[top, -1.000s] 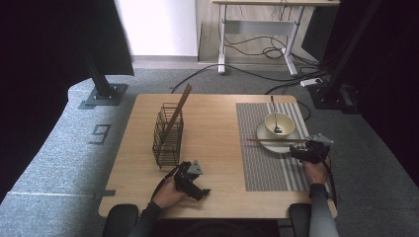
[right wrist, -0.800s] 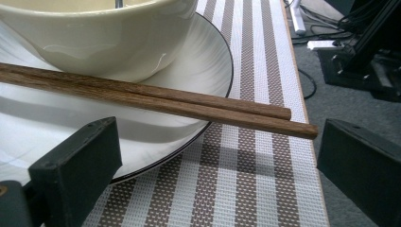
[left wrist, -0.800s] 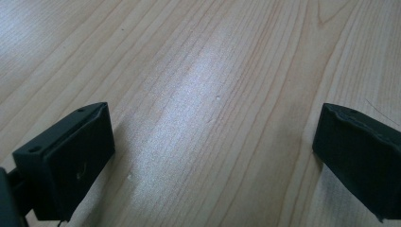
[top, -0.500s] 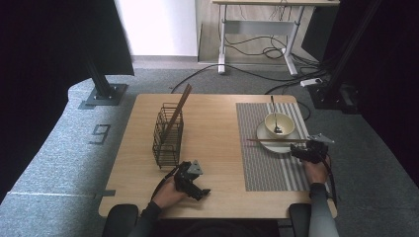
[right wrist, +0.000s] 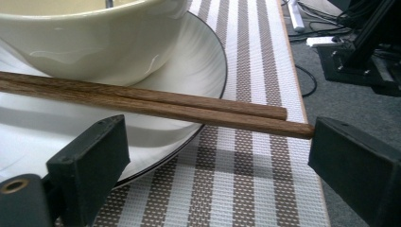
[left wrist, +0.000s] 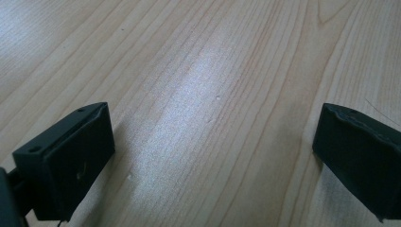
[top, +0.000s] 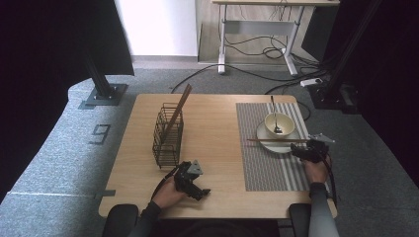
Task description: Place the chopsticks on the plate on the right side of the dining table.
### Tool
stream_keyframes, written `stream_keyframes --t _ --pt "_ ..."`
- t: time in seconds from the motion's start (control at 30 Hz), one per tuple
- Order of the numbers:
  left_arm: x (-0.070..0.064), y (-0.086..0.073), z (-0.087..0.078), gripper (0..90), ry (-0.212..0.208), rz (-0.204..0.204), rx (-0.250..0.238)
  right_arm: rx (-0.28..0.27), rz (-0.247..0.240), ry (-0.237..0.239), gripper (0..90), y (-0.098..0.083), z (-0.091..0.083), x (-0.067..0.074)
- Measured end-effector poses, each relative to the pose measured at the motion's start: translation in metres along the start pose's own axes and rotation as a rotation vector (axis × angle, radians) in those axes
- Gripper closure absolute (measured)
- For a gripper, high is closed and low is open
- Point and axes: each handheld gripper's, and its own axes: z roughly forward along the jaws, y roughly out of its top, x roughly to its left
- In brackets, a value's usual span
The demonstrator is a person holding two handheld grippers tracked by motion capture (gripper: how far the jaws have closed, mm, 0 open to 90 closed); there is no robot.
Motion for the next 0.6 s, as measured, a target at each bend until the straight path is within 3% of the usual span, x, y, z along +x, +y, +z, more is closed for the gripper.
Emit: stream_keyframes --t 0.6 --pt "0.0 0.0 0.0 0.0 0.0 0.0 0.0 0.001 -0.008 0.006 8.3 0.0003 0.0001 0.001"
